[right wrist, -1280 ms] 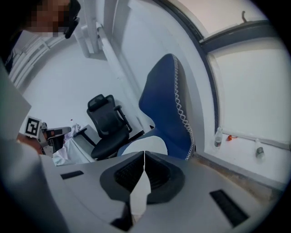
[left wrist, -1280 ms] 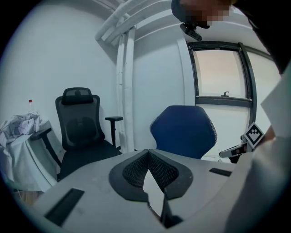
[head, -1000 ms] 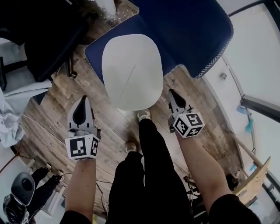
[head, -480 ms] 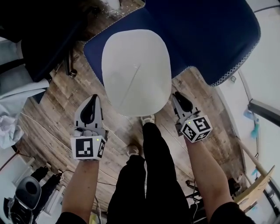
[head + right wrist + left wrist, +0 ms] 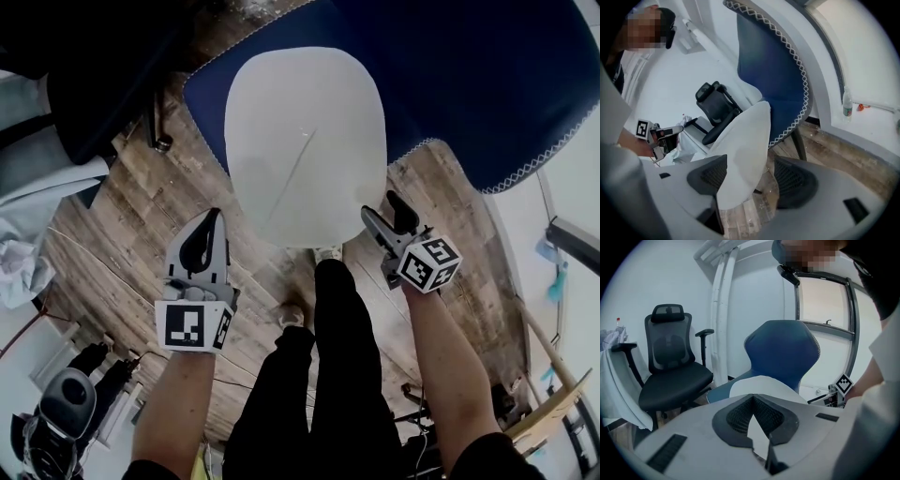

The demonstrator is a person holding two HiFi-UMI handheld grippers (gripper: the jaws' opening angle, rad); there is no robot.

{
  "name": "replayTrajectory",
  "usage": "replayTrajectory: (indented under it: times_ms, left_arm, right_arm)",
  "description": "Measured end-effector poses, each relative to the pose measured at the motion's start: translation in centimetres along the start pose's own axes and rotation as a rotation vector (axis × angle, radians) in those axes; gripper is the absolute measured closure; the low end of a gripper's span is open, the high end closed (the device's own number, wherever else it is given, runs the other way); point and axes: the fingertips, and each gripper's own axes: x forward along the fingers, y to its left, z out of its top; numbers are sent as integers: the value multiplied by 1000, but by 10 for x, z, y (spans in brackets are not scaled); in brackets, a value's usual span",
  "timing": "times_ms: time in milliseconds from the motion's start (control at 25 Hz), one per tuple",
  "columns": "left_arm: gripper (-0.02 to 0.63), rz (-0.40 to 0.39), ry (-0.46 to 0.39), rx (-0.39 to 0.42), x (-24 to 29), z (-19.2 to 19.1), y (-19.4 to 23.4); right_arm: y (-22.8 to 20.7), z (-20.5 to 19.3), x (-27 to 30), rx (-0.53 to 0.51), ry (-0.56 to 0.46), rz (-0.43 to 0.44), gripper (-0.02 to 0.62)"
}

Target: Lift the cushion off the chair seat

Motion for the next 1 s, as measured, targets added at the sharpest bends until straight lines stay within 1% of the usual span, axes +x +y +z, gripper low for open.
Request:
replayTrajectory:
  times_ms: [120, 280, 360, 400, 440, 480, 560, 640, 760, 1000]
  left_arm:
    - [601, -5, 4, -6, 3, -3, -2]
    - [601, -2, 6, -27, 7, -9, -5]
    - [601, 4, 16, -41, 7, -14, -5]
    - [601, 7, 23, -49, 6, -16, -4]
    - [601, 9, 29, -54, 4, -18, -3]
    - [601, 9, 33, -58, 2, -19, -1]
    - [601, 9, 36, -55, -4, -18, 5]
    - [601, 18, 35, -49, -9, -14, 12]
    - [601, 32, 18, -45, -16, 1, 19]
    - [601, 39, -31, -33, -34, 34, 26]
  right_arm:
    - [-2, -9, 10, 36, 22, 12, 293]
    - [6, -12, 21, 28, 43, 55, 293]
    - [6, -10, 18, 30, 34, 55, 304]
    - [4, -8, 15, 32, 22, 45, 346]
    - [3, -6, 11, 27, 11, 34, 406]
    - [3, -3, 8, 19, 2, 26, 441]
    - [7, 2, 5, 6, -13, 17, 485]
    - [14, 9, 3, 4, -26, 10, 511]
    - [24, 20, -6, 19, -48, 3, 531]
    - [48, 38, -18, 33, -68, -7, 545]
